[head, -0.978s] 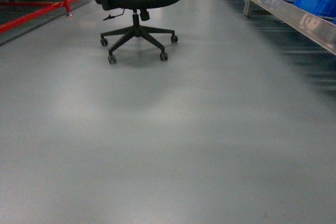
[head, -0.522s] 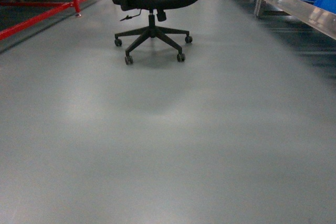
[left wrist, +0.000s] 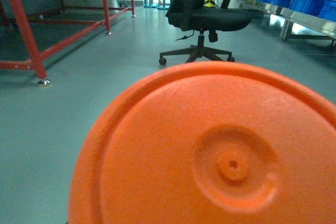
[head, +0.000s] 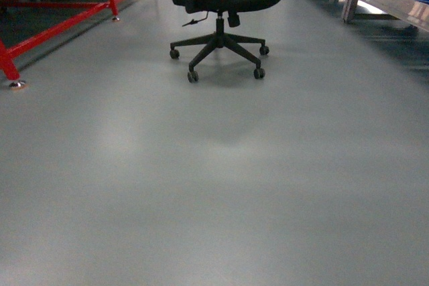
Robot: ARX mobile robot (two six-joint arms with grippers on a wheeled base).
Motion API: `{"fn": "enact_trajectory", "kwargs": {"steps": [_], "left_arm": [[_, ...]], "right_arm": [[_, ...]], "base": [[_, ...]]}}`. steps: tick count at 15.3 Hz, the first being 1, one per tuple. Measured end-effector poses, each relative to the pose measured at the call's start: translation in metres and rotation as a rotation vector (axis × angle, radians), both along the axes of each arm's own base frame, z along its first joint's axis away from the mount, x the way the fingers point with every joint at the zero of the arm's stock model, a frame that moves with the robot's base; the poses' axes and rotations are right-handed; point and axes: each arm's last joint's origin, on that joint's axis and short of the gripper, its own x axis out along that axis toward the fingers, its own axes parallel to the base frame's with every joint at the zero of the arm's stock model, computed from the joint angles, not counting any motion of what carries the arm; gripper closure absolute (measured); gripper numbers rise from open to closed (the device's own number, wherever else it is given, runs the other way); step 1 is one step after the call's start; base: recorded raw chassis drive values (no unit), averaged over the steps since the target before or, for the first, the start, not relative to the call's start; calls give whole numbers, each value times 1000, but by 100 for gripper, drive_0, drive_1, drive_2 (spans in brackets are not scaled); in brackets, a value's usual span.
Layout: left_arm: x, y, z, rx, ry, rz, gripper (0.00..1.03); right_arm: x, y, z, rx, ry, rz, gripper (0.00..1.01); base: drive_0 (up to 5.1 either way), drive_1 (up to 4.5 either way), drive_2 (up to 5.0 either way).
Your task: Pick capacitor and pack into box
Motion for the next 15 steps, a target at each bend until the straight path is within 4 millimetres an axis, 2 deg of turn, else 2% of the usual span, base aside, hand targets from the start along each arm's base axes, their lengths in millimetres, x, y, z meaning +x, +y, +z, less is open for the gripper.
{"fn": "enact_trajectory", "kwargs": {"steps": [15], "left_arm": [[0, 0, 0, 0, 0, 0, 60]], "right_arm": [[0, 0, 0, 0, -2, 0, 3]], "base": [[-498, 248, 248]]}}
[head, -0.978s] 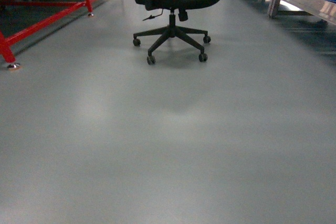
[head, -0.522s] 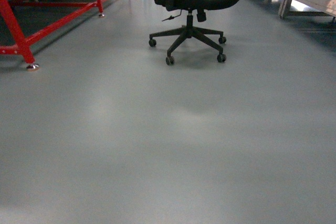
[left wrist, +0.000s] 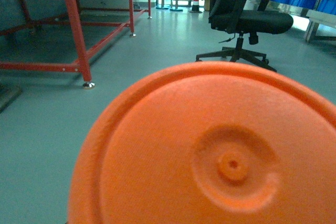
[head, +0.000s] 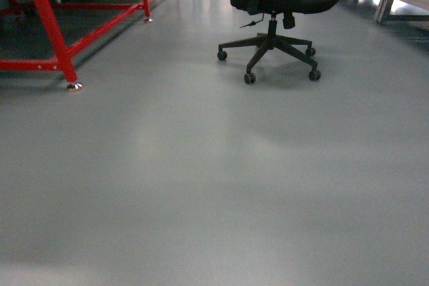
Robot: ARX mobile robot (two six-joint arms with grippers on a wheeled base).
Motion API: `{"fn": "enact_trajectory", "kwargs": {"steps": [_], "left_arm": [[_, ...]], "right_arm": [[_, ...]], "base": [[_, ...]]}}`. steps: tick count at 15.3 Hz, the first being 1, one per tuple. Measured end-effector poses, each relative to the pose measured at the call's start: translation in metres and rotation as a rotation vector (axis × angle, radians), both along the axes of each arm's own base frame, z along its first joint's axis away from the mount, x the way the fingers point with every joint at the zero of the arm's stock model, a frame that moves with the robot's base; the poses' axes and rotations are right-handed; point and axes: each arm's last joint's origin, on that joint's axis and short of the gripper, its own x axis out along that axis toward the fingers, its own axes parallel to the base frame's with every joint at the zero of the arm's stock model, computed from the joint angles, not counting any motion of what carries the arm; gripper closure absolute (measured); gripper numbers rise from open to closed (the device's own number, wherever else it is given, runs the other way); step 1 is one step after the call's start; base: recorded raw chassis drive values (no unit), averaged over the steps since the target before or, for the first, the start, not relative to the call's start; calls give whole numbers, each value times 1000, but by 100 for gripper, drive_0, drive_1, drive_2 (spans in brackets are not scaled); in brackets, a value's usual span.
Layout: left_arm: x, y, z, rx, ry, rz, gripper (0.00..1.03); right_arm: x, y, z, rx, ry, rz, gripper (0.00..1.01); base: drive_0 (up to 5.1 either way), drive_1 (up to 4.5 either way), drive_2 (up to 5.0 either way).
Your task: Pick capacitor and pack into box
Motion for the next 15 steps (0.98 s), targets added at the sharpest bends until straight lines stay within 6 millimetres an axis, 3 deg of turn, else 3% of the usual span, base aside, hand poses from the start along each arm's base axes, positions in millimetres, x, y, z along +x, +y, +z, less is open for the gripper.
{"fn": "enact_trajectory", "kwargs": {"steps": [15], "left_arm": [[0, 0, 0, 0, -3, -1, 60]], "right_arm": [[0, 0, 0, 0, 2, 0, 3]], "base": [[-501, 245, 245]]}}
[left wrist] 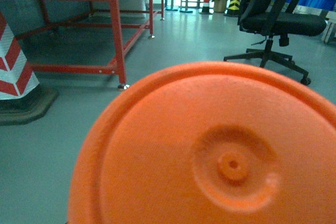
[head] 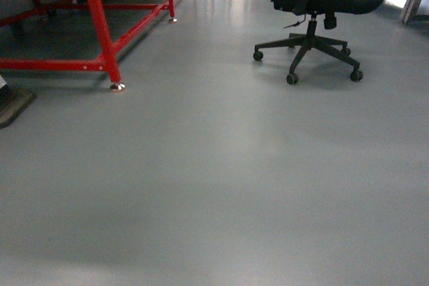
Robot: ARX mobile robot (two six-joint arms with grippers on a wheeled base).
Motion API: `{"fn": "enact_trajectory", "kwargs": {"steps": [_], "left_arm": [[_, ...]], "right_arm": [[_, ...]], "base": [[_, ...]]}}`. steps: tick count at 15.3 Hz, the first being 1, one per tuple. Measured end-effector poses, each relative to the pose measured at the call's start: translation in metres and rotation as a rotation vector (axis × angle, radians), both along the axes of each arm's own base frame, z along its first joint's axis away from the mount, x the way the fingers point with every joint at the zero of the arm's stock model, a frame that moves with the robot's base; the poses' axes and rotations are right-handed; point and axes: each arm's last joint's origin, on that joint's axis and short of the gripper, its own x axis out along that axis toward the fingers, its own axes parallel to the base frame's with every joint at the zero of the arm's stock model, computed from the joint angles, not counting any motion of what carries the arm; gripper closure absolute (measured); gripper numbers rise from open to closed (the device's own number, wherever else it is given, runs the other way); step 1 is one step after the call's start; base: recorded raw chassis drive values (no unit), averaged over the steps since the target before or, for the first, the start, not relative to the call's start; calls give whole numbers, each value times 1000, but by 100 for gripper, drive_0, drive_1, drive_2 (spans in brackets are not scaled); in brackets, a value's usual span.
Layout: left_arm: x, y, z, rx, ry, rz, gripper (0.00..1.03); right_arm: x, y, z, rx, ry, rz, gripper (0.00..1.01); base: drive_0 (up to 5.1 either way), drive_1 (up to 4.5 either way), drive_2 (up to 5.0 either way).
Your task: Pick capacitor and pack into box
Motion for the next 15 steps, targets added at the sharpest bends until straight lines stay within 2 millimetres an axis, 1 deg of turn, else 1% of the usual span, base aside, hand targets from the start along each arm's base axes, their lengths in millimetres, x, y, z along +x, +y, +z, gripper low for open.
{"fn": "enact_trajectory", "kwargs": {"steps": [15], "left_arm": [[0, 0, 0, 0, 1, 0, 60]], "right_arm": [[0, 0, 0, 0, -3, 0, 3]], "base": [[-506, 239, 239]]}}
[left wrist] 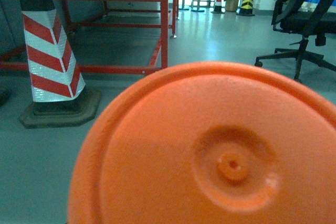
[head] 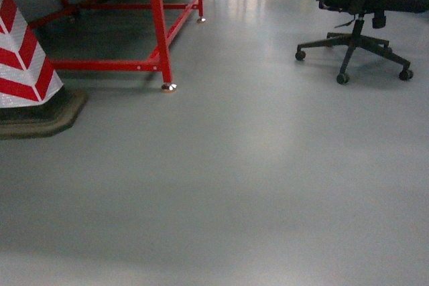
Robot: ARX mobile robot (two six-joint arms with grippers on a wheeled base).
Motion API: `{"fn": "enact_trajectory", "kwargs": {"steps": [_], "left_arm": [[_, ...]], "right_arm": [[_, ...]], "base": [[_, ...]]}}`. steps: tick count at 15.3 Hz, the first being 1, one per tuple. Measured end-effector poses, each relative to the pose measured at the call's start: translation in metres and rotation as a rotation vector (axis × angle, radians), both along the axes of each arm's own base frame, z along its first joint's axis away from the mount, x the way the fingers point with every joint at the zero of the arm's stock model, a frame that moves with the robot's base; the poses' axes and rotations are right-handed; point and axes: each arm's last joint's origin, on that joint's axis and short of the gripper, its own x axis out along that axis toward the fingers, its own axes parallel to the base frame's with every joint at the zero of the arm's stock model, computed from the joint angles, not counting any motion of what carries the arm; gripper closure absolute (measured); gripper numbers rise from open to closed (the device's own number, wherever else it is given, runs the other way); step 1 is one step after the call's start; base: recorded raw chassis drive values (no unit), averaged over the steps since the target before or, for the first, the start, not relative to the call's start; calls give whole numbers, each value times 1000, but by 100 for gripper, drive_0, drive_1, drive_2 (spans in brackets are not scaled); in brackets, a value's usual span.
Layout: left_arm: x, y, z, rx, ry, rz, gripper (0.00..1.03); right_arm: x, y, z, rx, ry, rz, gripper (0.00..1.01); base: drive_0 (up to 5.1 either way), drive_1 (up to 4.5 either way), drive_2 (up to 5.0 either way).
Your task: Pick capacitor and pack into box
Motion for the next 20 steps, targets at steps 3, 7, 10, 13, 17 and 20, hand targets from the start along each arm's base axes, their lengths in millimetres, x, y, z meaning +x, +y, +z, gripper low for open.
{"fn": "enact_trajectory", "kwargs": {"steps": [3, 7, 10, 13, 17, 20], "left_arm": [[0, 0, 0, 0, 3, 1, 60], [0, 0, 0, 0, 2, 1, 60], [0, 0, 0, 0, 0, -1, 60], [0, 0, 0, 0, 3, 1, 60], [0, 0, 0, 0, 1, 0, 60], [0, 0, 0, 0, 1, 0, 60]], "right_arm": [[0, 0, 0, 0, 4, 0, 3], [0, 0, 0, 0, 1, 0, 3], [0, 0, 0, 0, -1, 0, 3], [0, 0, 0, 0, 1, 0, 3], [0, 0, 0, 0, 3, 0, 3], [0, 0, 0, 0, 2, 0, 3]], "base": [[-503, 243, 243], [-516, 230, 230], [-506, 239, 239], [-509, 237, 237], [-513, 233, 233], [-513, 233, 233]]}}
